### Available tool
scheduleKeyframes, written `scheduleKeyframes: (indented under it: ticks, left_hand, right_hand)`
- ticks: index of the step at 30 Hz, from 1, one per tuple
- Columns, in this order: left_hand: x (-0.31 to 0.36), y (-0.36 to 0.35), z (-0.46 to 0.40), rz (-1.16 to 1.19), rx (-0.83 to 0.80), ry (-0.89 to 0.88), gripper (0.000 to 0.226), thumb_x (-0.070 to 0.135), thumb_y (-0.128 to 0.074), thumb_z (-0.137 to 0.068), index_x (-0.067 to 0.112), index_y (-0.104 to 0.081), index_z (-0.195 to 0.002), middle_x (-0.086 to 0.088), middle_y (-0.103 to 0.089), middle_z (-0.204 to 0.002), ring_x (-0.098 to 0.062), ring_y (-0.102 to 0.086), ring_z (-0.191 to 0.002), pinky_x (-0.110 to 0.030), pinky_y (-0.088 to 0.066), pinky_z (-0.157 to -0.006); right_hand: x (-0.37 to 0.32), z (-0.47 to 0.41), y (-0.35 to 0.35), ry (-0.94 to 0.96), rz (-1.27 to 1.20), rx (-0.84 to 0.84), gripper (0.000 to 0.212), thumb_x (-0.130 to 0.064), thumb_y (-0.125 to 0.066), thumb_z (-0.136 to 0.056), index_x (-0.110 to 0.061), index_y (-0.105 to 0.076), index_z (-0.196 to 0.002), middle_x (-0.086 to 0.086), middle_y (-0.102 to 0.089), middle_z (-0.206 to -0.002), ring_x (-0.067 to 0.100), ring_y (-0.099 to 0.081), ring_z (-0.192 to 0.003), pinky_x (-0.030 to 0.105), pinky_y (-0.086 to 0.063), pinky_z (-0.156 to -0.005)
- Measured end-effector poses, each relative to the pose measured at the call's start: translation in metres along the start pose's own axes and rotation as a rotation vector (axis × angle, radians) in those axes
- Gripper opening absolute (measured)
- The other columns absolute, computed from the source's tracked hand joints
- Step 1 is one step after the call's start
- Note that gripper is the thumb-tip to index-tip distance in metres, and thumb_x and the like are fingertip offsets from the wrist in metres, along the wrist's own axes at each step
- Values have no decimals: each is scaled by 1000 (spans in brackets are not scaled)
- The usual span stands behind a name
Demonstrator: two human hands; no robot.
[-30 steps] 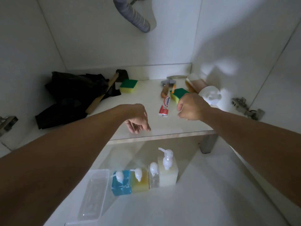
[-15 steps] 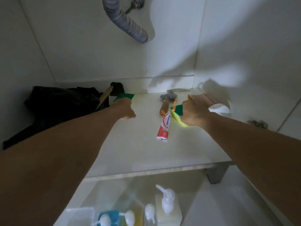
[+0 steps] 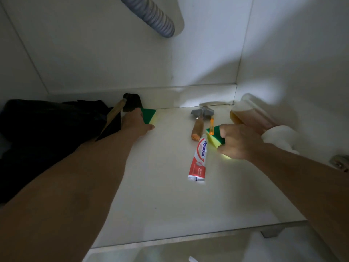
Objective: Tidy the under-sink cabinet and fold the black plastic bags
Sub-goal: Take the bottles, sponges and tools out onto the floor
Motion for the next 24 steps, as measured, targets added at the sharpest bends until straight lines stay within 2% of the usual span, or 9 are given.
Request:
scheduleKeyframes:
  ticks: [3,6,8,10,12,15,19,22,24]
  left_hand:
    - [2,1,4,-57,24,56,67,26,-78,-74,4,-45,-127,-19,-48,-128,-31,-47,-115,-35,-46,-83]
    - [4,3,18,-106,-14,182,93,32,-78,-71,6,-25,-143,-20,-39,-138,-35,-41,-126,-40,-48,-95]
    - [6,9,29,-81,-53,241,101,29,-75,-72,4,-15,-149,-19,-37,-141,-34,-41,-127,-39,-47,-97]
    - [11,15,43,40,-109,263,96,23,-73,-71,1,-19,-147,-17,-43,-133,-30,-51,-108,-35,-51,-85]
    - [18,23,60,124,-162,256,86,21,-70,-70,0,-28,-142,-15,-46,-119,-25,-52,-88,-30,-50,-68]
    - [32,32,95,150,-236,235,73,17,-68,-67,0,-39,-132,-16,-46,-114,-26,-52,-93,-27,-47,-64]
    - [46,44,155,99,-321,221,60,18,-71,-66,4,-45,-118,-16,-47,-111,-27,-51,-92,-28,-48,-68]
    - [50,46,205,83,-471,210,70,19,-81,-64,8,-43,-122,-15,-50,-115,-31,-53,-104,-41,-52,-88]
    - [50,49,239,71,-579,202,73,19,-86,-64,7,-45,-123,-14,-54,-115,-31,-55,-105,-46,-51,-94]
  right_hand:
    - [0,2,1,-14,0,-41,36,-33,-73,-74,-25,-42,-89,-4,-50,-79,24,-56,-85,26,-39,-67]
    - [1,9,5,-81,-28,-91,46,-38,-78,-69,-24,-45,-98,0,-56,-95,24,-56,-92,28,-41,-70]
    - [0,19,11,-148,-49,-138,57,-42,-78,-66,-21,-45,-107,-2,-52,-94,22,-54,-95,29,-45,-73]
    - [-2,33,19,-211,-51,-177,64,-46,-78,-65,-20,-43,-113,-3,-46,-90,21,-54,-94,32,-49,-77]
    - [-6,48,26,-244,-35,-233,59,-48,-75,-68,-17,-47,-109,-2,-48,-93,18,-54,-85,32,-50,-76]
    - [-17,75,39,-246,-40,-311,41,-50,-71,-71,-17,-52,-87,1,-54,-96,19,-56,-84,29,-50,-69]
    - [-27,115,57,-263,-83,-376,33,-42,-68,-78,-15,-53,-92,5,-50,-91,23,-57,-83,28,-53,-68]
    - [-38,145,67,-267,-163,-430,44,-33,-72,-69,-12,-55,-104,13,-56,-101,33,-62,-89,48,-60,-70]
    - [-52,165,70,-237,-205,-485,53,-33,-77,-67,-15,-53,-111,14,-57,-106,33,-61,-90,53,-60,-67]
Point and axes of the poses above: each hand's wrist, its own z-axis away from the middle knuckle, its own y-axis out of the back of the hand, x = y × z, the point moved 9 cm from there along -z, towards the middle knuckle
